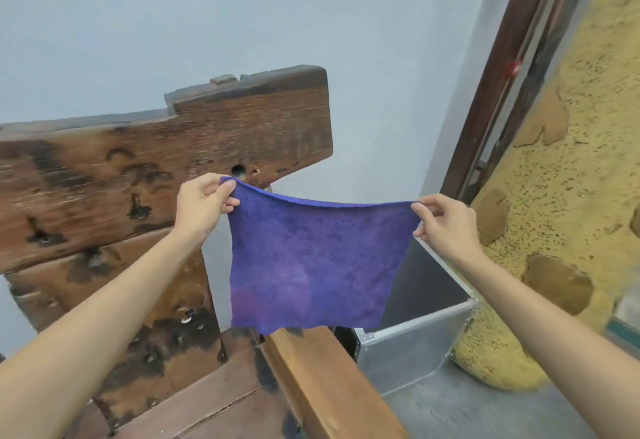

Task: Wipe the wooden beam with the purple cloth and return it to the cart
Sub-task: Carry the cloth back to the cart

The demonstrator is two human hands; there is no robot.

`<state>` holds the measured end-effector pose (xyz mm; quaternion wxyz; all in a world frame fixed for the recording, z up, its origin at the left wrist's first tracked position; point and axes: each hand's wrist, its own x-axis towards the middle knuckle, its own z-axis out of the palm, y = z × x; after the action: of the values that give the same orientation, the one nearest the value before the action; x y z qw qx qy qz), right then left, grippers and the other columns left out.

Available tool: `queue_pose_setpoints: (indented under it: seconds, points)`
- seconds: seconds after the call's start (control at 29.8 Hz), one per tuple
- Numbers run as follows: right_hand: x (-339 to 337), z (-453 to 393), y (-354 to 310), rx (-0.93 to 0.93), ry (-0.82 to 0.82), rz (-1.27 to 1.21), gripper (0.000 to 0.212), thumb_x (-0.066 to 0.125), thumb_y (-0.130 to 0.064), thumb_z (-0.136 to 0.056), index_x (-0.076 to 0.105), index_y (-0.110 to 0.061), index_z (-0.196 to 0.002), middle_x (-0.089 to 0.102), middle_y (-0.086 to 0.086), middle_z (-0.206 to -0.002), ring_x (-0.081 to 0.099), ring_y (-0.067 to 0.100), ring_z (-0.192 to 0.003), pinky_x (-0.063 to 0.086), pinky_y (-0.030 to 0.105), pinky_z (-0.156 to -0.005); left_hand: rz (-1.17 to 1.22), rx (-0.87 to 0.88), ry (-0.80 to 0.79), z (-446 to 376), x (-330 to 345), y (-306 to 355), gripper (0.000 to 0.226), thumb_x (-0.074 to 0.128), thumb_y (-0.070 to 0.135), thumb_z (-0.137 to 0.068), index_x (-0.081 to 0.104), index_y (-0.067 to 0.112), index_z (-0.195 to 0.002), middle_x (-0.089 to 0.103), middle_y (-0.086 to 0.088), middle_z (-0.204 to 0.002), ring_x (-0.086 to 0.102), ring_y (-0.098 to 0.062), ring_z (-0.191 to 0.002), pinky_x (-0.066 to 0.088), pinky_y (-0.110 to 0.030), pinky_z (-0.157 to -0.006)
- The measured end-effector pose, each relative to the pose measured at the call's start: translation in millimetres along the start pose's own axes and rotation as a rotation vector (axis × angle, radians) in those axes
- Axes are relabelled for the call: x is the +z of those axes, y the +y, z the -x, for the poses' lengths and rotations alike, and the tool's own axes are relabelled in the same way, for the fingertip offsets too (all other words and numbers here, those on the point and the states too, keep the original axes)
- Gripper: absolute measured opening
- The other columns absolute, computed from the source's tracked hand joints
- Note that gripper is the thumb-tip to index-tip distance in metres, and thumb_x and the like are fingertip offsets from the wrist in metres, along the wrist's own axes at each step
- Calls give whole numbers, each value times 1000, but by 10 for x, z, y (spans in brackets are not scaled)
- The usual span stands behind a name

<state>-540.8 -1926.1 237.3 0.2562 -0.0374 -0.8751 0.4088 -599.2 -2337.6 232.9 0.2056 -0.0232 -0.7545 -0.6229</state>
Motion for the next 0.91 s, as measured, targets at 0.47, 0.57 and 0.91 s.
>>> queue_pose_setpoints:
  seconds: [0.47, 0.57, 0.91]
  points:
    - [-1733, 486, 1541, 192, 198, 154, 12, 66, -33, -97, 72, -34, -87, 74, -11, -63, 69, -2, -51, 52, 27, -72, 31, -55, -316, 340, 2584, 39, 15, 62, 16, -100, 70, 4, -104, 70, -11, -83, 69, -8, -61, 56, -18, -56]
    - [-2219, 512, 1912, 254, 229, 112, 18, 67, -30, -97, 71, -39, -81, 74, -8, -62, 71, 5, -52, 55, 32, -68, 91, -102, -353, 448, 3266, 168, 24, 60, 19, -101, 68, 0, -113, 69, -12, -85, 67, -19, -67, 59, -27, -64]
    - [-3894, 586, 3265, 474, 395, 55, 17, 70, -29, -95, 77, -19, -83, 75, 10, -69, 66, 14, -51, 62, 42, -63, 226, -138, -530, 934, 5677, 692, 18, 60, 16, -100, 67, 15, -83, 58, -6, -67, 59, -5, -49, 58, -23, -56]
